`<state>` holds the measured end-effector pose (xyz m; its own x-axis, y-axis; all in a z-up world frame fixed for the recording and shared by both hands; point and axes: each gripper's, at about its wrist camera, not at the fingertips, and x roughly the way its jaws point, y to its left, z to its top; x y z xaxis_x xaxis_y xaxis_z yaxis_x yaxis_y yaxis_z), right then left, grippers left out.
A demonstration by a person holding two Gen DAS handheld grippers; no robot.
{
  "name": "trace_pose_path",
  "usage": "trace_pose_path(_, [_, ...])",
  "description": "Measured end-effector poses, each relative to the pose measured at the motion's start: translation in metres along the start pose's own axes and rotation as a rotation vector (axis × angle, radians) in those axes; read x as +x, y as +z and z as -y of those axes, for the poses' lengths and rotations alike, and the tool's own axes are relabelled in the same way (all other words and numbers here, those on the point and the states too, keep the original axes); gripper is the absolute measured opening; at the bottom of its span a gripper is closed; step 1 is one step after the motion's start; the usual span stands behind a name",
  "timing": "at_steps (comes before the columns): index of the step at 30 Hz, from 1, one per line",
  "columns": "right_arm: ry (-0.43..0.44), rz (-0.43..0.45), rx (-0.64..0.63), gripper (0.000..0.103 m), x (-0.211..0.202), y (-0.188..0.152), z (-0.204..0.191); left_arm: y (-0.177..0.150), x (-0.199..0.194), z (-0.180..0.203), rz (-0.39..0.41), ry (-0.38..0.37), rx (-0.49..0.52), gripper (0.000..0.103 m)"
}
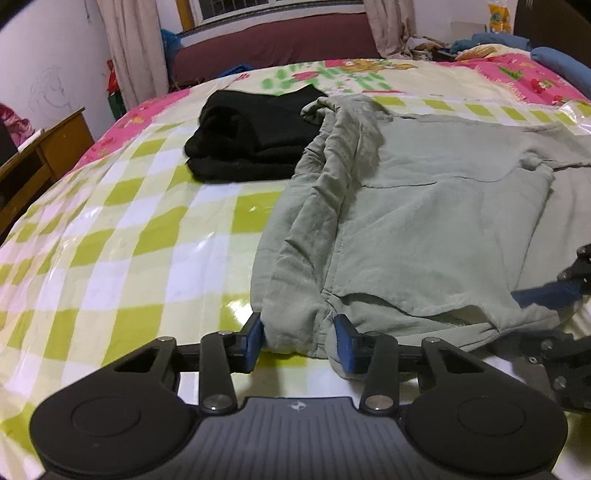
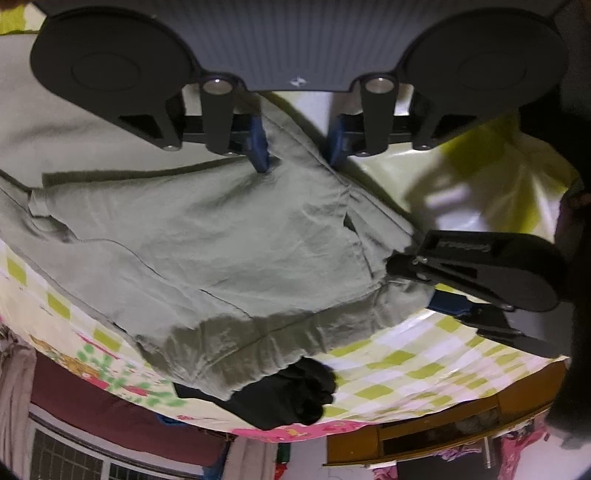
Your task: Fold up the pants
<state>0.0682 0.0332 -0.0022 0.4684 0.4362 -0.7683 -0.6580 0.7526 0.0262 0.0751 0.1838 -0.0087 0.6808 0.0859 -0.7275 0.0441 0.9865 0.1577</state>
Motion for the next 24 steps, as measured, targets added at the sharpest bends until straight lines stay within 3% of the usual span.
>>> trace_pose_path(5, [0.092,-0.012,-0.013,0.032,-0.007,-0.007,-0.029,-0.018,-0.019,-0.015,-0.037,0.047,-0.003,0.054])
trace_pose_path(8, [0.136,-0.005,-0.033,0.043,-0.009,-0.007,-0.049,-0.026,-0.028,-0.026,-0.06,0.084,-0.003,0.056])
trace_pose_path(9, [0.153,-0.004,-0.025,0.055,-0.009,-0.007,-0.051,-0.028,-0.029,-0.027,-0.067,0.089,-0.004,0.059])
trace_pose_path(10, [0.165,0.002,-0.013,0.06,-0.01,-0.006,-0.052,-0.029,-0.031,-0.027,-0.069,0.095,-0.006,0.059])
trace_pose_path(14, [0.141,0.034,0.086,0.06,-0.029,-0.009,-0.031,-0.025,-0.042,-0.02,-0.053,0.132,0.016,0.06])
trace_pose_path(17, [0.038,0.075,0.19,0.064,-0.057,-0.023,0.013,-0.017,-0.052,-0.014,-0.015,0.151,0.036,0.06])
trace_pose_path(21, [-0.24,0.114,0.4,0.067,-0.098,-0.063,0.104,-0.004,-0.061,0.0,0.027,0.164,0.055,0.06])
trace_pose_path(24, [-0.477,0.108,0.676,0.067,-0.128,-0.107,0.192,0.011,-0.061,0.026,0.048,0.089,0.063,0.06])
